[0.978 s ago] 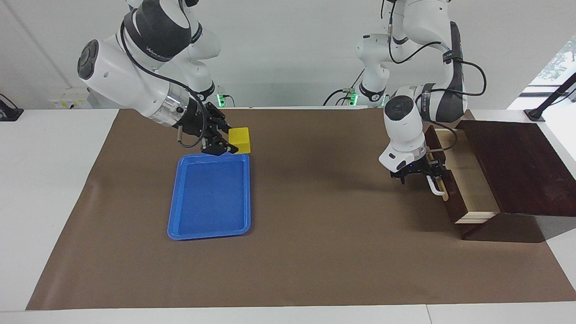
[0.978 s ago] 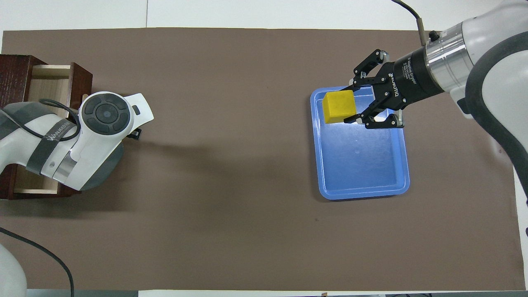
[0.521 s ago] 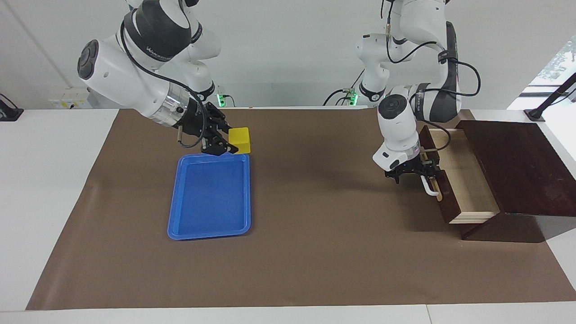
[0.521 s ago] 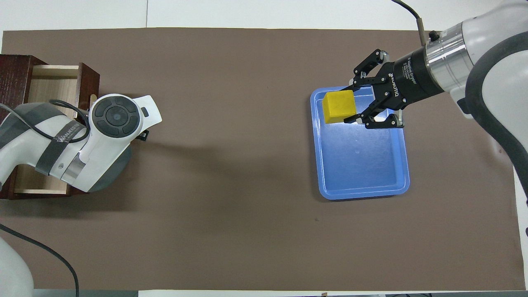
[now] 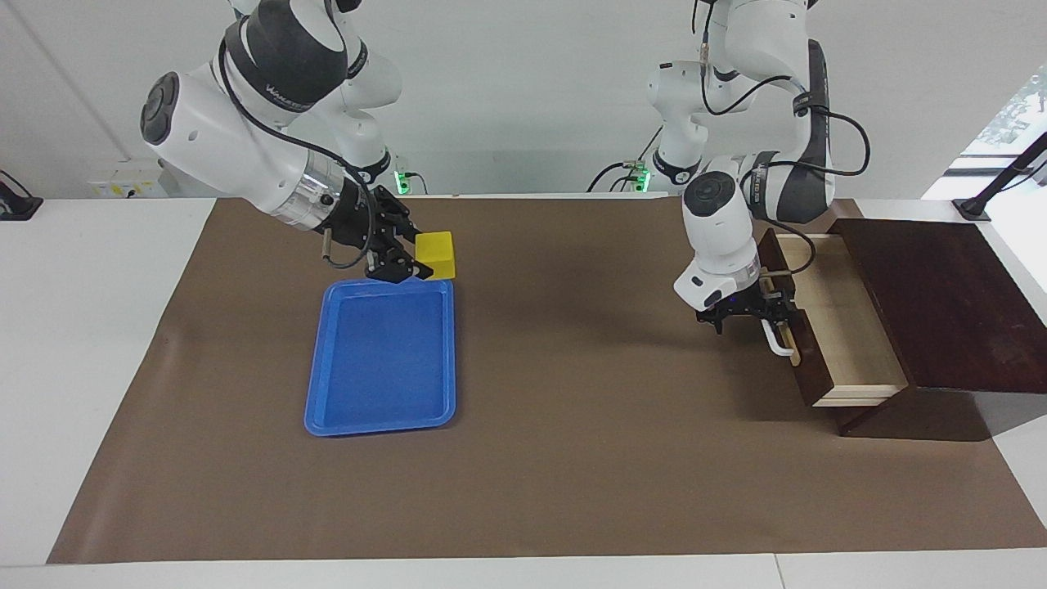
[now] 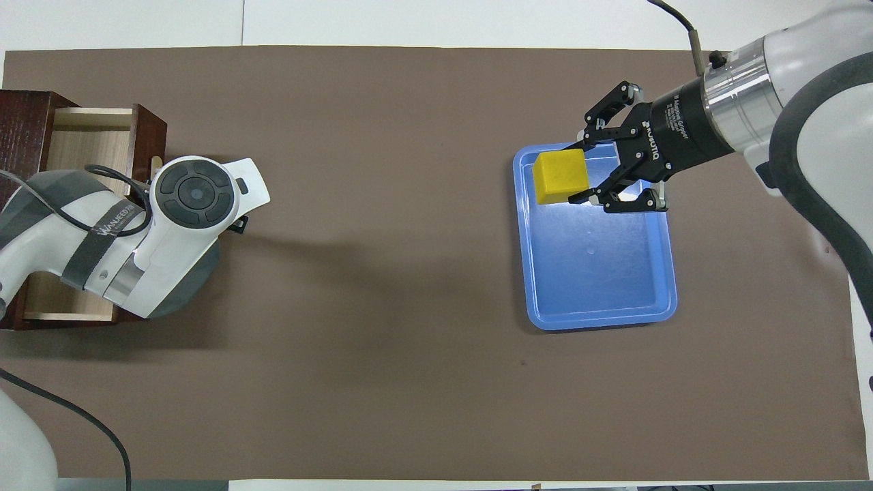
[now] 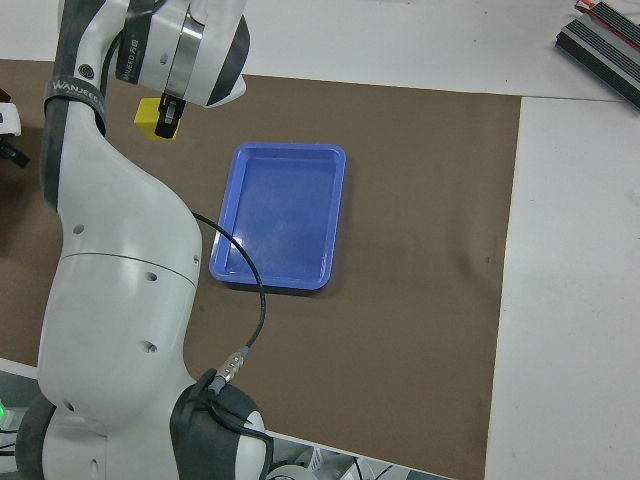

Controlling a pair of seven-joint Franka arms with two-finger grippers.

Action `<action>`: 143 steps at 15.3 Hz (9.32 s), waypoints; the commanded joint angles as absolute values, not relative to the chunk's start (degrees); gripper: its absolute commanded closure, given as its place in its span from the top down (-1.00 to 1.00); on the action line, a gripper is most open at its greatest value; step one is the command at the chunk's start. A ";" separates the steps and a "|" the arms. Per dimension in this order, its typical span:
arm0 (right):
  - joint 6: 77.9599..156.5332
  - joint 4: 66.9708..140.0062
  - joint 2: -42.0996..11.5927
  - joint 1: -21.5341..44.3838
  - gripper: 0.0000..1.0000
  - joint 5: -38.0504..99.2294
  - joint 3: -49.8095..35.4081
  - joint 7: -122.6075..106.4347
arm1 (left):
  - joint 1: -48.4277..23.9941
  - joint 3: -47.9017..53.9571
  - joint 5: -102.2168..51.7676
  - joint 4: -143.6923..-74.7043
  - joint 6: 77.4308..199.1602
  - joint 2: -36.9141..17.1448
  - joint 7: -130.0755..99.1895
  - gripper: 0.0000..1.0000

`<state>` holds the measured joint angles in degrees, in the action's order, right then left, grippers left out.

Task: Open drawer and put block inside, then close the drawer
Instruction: 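Pull the wooden drawer open with the left gripper, then carry the block toward the left gripper while the left gripper approaches, then grasp the yellow block with the left gripper and open the right gripper, then lower the block into the drawer with the left gripper while the right gripper withdraws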

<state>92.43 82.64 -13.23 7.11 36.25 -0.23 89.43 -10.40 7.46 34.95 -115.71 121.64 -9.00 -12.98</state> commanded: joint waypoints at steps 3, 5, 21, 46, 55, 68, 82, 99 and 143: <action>93.52 84.64 -11.43 6.85 -1.00 35.86 -0.53 90.35 | -12.74 7.38 32.87 -114.96 120.85 -9.76 -12.74 1.00; 93.60 84.64 -11.43 6.86 -1.00 35.86 -0.53 90.35 | -12.40 7.38 32.87 -114.70 120.85 -9.84 -12.48 1.00; 93.60 84.64 -11.43 6.77 -1.00 35.86 -0.53 90.35 | -11.43 6.68 20.23 -98.27 102.14 -7.48 -2.46 1.00; 114.59 85.78 -15.37 24.60 -1.00 35.86 -0.62 101.59 | -12.64 6.86 -4.13 -88.77 93.43 -6.14 -86.38 1.00; 121.99 85.96 -16.70 30.76 -1.00 36.12 -0.70 104.41 | -17.58 6.77 -1.23 -75.68 90.26 -16.70 -99.48 1.00; 120.32 86.84 -16.88 30.67 -1.00 38.76 -0.70 104.59 | -21.80 6.85 -1.14 -75.59 90.00 -16.17 -110.13 1.00; 120.23 87.01 -16.88 30.85 -1.00 38.76 -0.70 105.03 | -25.66 6.86 -0.62 -75.85 88.95 -15.21 -114.08 0.84; 120.23 87.01 -16.88 30.76 -1.00 38.76 -0.70 105.03 | -25.66 6.77 -0.53 -75.94 89.65 -14.77 -114.52 -1.00; 87.81 82.79 -8.01 0.79 1.00 9.78 0.18 33.28 | 2.97 6.33 0.78 -87.17 92.97 -8.53 -75.78 -1.00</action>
